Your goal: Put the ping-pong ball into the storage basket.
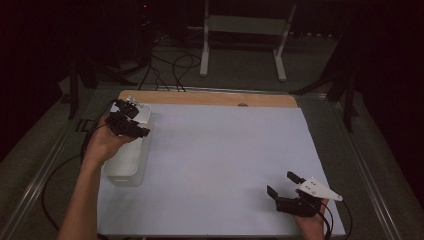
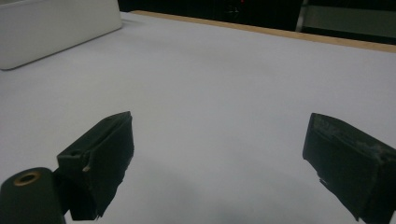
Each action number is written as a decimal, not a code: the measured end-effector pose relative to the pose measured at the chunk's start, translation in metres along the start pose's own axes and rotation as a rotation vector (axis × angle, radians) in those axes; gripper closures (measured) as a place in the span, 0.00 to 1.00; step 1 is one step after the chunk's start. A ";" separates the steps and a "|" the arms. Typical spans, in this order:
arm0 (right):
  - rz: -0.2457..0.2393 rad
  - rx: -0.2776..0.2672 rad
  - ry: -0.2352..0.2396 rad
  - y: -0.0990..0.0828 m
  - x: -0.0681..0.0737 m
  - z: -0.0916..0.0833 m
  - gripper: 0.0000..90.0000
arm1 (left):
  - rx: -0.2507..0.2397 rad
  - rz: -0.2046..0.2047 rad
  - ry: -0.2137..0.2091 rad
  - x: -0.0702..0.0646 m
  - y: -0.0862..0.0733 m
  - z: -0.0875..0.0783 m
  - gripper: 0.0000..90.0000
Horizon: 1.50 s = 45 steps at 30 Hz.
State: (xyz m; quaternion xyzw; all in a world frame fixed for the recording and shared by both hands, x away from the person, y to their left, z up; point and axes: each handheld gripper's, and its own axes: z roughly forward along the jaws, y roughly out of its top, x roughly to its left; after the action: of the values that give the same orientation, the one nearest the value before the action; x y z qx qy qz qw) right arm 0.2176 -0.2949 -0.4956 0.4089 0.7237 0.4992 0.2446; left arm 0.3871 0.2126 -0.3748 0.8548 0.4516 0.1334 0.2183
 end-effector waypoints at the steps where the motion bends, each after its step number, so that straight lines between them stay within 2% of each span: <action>1: 0.001 0.000 0.001 0.000 0.000 0.000 0.09 | 0.000 -0.003 0.001 0.000 0.000 0.000 0.57; 23: 0.003 -0.001 0.000 0.000 0.000 0.000 0.09 | 0.016 -0.029 0.031 0.012 -0.008 0.000 0.57; 45: 0.000 -0.003 -0.002 0.000 0.000 0.000 0.09 | 0.025 -0.047 0.031 0.018 -0.016 0.003 0.57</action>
State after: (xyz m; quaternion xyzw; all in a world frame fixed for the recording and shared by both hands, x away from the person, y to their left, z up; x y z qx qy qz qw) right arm 0.2174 -0.2954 -0.4953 0.4091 0.7227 0.4999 0.2457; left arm 0.3868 0.2350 -0.3849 0.8443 0.4766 0.1359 0.2037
